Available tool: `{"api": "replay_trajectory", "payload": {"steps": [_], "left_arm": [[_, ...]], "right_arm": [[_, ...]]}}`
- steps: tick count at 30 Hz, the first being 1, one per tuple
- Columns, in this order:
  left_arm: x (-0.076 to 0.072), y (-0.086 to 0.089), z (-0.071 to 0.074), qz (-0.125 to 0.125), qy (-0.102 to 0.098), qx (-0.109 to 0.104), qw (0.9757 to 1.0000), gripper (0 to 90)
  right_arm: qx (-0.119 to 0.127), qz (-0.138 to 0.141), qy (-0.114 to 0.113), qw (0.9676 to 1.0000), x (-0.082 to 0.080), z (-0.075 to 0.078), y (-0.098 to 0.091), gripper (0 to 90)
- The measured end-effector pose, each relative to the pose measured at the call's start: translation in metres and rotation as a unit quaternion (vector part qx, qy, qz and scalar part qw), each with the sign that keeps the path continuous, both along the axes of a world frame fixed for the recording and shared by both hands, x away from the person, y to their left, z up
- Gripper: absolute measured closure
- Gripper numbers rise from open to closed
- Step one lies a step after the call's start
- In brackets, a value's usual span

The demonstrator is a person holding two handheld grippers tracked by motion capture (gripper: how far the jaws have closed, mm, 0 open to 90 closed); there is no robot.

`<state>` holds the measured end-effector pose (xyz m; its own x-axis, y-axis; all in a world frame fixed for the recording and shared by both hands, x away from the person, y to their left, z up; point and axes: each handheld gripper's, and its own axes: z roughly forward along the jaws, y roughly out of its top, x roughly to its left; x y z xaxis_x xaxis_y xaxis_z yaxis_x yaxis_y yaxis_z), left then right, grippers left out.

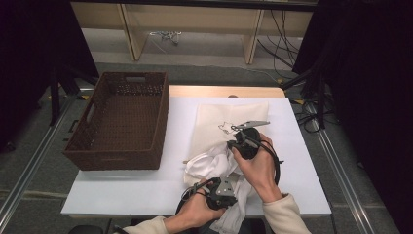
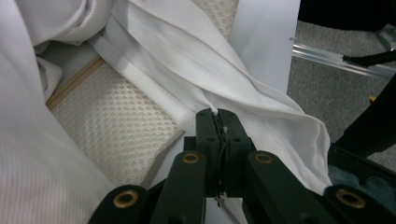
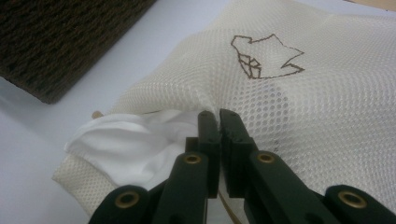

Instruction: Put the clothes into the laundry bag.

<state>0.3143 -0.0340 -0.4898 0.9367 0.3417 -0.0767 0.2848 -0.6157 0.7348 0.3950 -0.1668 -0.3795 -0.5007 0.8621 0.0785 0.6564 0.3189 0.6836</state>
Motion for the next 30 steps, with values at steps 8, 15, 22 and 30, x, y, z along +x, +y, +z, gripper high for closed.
{"api": "replay_trajectory", "payload": {"steps": [8,15,22,30], "left_arm": [[0.004,0.011,0.025,0.017,0.002,-0.044,0.9989,88.5],[0.018,0.023,0.046,0.048,-0.01,-0.072,0.9962,88.4],[0.048,0.029,0.048,0.097,-0.038,-0.063,0.9925,88.4],[0.066,0.024,0.021,0.117,-0.032,-0.036,0.992,86.4]], "right_arm": [[0.002,0.006,-0.006,1.0,0.001,0.0,-0.002,88.9],[0.003,-0.001,-0.005,1.0,0.002,0.0,-0.001,88.9],[0.003,0.0,0.003,1.0,0.001,0.001,-0.003,88.9],[0.012,-0.014,0.008,0.9998,0.002,-0.002,0.0,88.9]]}}
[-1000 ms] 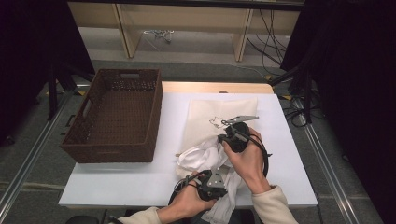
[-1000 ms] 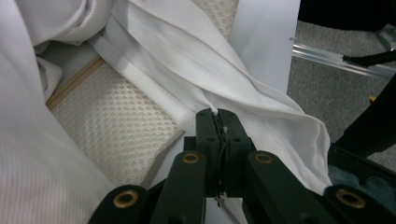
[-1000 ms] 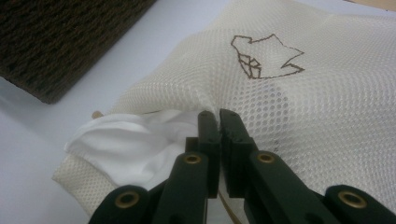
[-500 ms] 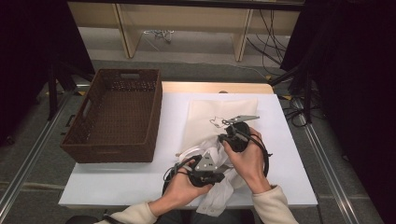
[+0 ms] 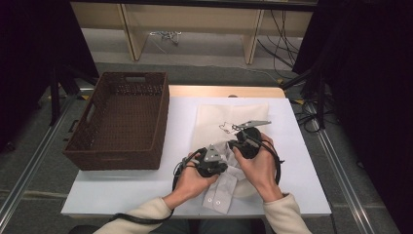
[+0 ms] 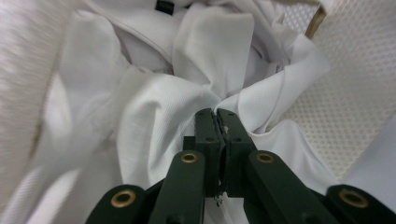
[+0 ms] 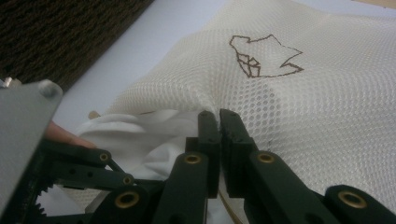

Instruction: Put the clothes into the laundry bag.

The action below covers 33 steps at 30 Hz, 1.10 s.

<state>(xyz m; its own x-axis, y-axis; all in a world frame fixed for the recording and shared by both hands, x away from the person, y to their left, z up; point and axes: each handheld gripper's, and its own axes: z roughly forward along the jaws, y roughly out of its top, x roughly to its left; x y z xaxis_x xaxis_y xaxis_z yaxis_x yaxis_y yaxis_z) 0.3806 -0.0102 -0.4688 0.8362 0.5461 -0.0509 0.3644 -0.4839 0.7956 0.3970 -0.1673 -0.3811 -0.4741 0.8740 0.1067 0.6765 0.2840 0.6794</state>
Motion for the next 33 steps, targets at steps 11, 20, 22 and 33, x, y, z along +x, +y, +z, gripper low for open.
{"api": "replay_trajectory", "payload": {"steps": [11,20,22,33], "left_arm": [[-0.025,0.015,0.014,-0.018,-0.032,-0.015,0.9992,51.4],[-0.041,0.029,0.02,-0.026,-0.052,-0.005,0.9983,31.2],[-0.04,0.028,0.015,-0.027,-0.051,0.006,0.9983,29.3],[-0.03,0.02,-0.003,-0.019,-0.052,0.026,0.9981,29.9]], "right_arm": [[-0.012,0.015,-0.006,0.9998,0.0,0.0,-0.002,88.9],[-0.004,0.0,0.003,1.0,-0.002,0.001,0.001,88.9],[-0.006,0.001,-0.001,1.0,-0.002,0.001,0.0,88.9],[-0.01,0.016,-0.005,0.9998,-0.001,0.002,-0.004,88.9]]}}
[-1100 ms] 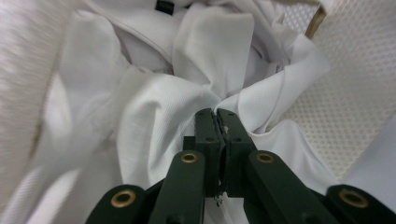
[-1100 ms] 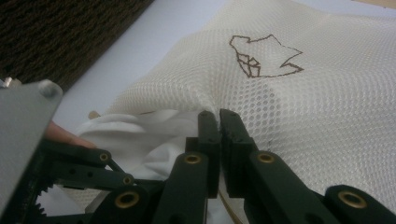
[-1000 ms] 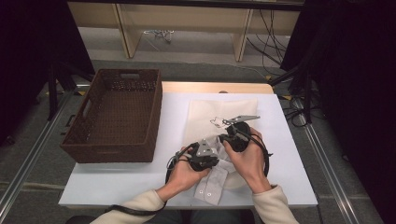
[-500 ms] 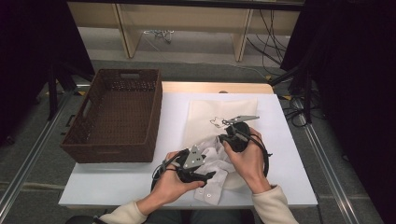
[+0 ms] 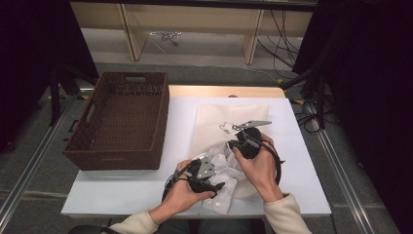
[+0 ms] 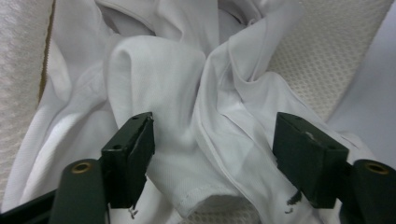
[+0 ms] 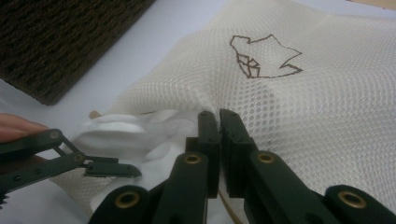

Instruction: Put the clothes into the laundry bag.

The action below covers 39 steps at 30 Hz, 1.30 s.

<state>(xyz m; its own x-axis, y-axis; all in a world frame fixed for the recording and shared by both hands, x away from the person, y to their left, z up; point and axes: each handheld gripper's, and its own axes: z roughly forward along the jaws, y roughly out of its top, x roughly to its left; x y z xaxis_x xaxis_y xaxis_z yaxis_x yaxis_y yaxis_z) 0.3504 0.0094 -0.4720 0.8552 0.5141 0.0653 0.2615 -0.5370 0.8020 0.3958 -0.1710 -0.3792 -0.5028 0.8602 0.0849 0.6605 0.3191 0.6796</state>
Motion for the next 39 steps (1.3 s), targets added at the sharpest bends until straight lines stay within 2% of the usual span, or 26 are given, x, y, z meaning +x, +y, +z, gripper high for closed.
{"api": "replay_trajectory", "payload": {"steps": [1,3,5,7,11,12,18,23,24,26,27,29,31,32,33,34,35,36,37,39], "left_arm": [[0.001,0.0,-0.001,0.005,-0.002,-0.002,1.0,33.2],[0.005,0.0,-0.003,0.004,-0.01,0.011,0.9999,39.5],[0.008,-0.001,-0.006,0.01,-0.013,0.016,0.9998,45.4],[0.009,-0.004,-0.009,0.011,-0.011,0.02,0.9997,48.4],[0.014,-0.009,-0.015,0.016,0.002,0.022,0.9996,54.9],[0.016,-0.01,-0.016,0.019,0.003,0.027,0.9995,56.8],[0.022,-0.011,-0.015,0.036,0.02,0.024,0.9989,70.0],[0.026,-0.011,-0.011,0.044,0.05,0.005,0.9978,79.7],[0.026,-0.011,-0.01,0.044,0.053,0.003,0.9976,80.5],[0.027,-0.01,-0.006,0.047,0.059,-0.011,0.9971,81.4],[0.027,-0.01,-0.005,0.043,0.066,-0.022,0.9967,81.6],[0.026,-0.01,0.0,0.05,0.06,-0.028,0.9966,81.8],[0.026,-0.011,0.005,0.049,0.06,-0.043,0.996,81.9],[0.027,-0.011,0.007,0.05,0.059,-0.05,0.9957,81.9],[0.028,-0.011,0.009,0.048,0.059,-0.049,0.9959,81.9],[0.028,-0.011,0.011,0.055,0.055,-0.052,0.9956,81.9],[0.03,-0.012,0.012,0.056,0.054,-0.055,0.9954,81.9],[0.032,-0.012,0.013,0.06,0.055,-0.058,0.995,81.9],[0.034,-0.012,0.013,0.058,0.053,-0.058,0.9952,81.8],[0.039,-0.013,0.011,0.064,0.066,-0.063,0.9938,81.6]], "right_arm": [[-0.001,0.0,0.001,1.0,0.0,0.0,0.0,88.9],[0.006,-0.008,0.001,0.9999,0.0,-0.001,0.002,88.9],[0.002,0.0,0.0,1.0,0.0,-0.001,0.002,88.9],[0.005,-0.006,0.006,1.0,-0.001,-0.001,0.003,88.9],[0.004,-0.001,0.003,1.0,0.0,-0.001,0.002,88.9],[0.006,-0.007,0.004,0.9999,0.0,-0.001,0.003,88.9],[0.007,-0.005,0.007,0.9999,-0.001,-0.001,0.002,88.9],[0.003,0.001,0.003,1.0,0.0,-0.001,0.003,88.9],[0.012,-0.001,0.006,0.9999,-0.001,-0.001,0.003,88.9],[0.005,-0.003,-0.004,1.0,-0.001,0.0,0.003,89.0],[0.012,-0.006,-0.005,0.9999,-0.001,0.0,0.004,88.9],[0.009,-0.01,-0.01,0.9999,-0.001,0.0,0.004,89.0],[0.007,-0.007,-0.01,0.9999,-0.001,0.001,0.003,89.0],[0.015,-0.004,-0.011,0.9998,-0.001,0.001,0.003,89.0],[0.021,-0.005,-0.009,0.9997,-0.001,0.001,0.003,89.0],[0.013,-0.007,-0.005,0.9999,-0.003,0.003,0.003,89.0],[0.015,-0.011,-0.006,0.9998,-0.003,0.003,0.003,88.9],[0.01,-0.001,-0.014,0.9999,-0.003,0.004,0.002,89.0],[0.017,-0.006,-0.006,0.9998,-0.004,0.004,0.002,89.0],[0.012,-0.003,-0.005,0.9999,-0.004,0.005,0.002,89.0]]}}
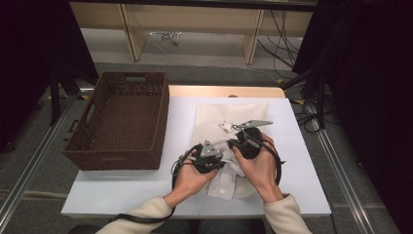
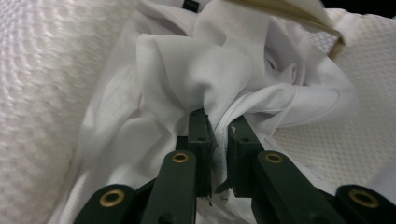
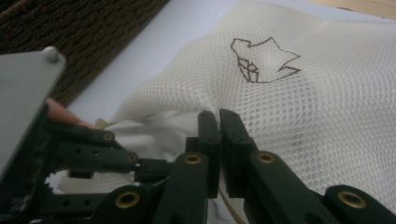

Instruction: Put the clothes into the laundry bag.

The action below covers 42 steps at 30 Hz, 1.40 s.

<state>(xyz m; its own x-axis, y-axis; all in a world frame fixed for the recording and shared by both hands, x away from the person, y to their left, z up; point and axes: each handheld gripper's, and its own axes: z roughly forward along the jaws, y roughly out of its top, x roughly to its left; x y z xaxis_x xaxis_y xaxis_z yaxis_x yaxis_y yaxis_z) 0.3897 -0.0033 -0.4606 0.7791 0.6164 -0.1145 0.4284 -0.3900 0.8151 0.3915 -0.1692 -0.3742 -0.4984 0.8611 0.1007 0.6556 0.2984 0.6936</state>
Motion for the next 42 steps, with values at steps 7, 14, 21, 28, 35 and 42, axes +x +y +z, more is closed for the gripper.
{"api": "replay_trajectory", "payload": {"steps": [7,14,21,28,35,42], "left_arm": [[0.013,-0.006,-0.018,0.013,-0.001,0.025,0.9996,78.5],[0.001,0.001,-0.006,-0.003,-0.034,0.029,0.999,55.3],[-0.026,0.016,0.01,-0.047,-0.04,0.022,0.9979,39.8],[-0.039,0.015,0.0,-0.085,-0.025,0.059,0.9943,32.6],[-0.035,0.002,-0.022,-0.091,-0.028,0.109,0.9896,30.7],[-0.031,-0.003,-0.025,-0.092,-0.007,0.094,0.9912,48.8]], "right_arm": [[0.006,-0.011,0.006,0.9999,0.003,-0.004,0.001,89.0],[0.0,0.004,0.003,1.0,0.004,-0.004,-0.003,88.9],[-0.002,0.009,-0.004,1.0,0.005,-0.004,-0.003,88.9],[0.0,0.001,0.009,1.0,0.004,-0.004,-0.001,88.9],[-0.003,0.001,0.008,1.0,0.005,-0.005,-0.002,88.8],[-0.001,-0.001,0.006,1.0,0.005,-0.005,-0.001,88.8]]}}
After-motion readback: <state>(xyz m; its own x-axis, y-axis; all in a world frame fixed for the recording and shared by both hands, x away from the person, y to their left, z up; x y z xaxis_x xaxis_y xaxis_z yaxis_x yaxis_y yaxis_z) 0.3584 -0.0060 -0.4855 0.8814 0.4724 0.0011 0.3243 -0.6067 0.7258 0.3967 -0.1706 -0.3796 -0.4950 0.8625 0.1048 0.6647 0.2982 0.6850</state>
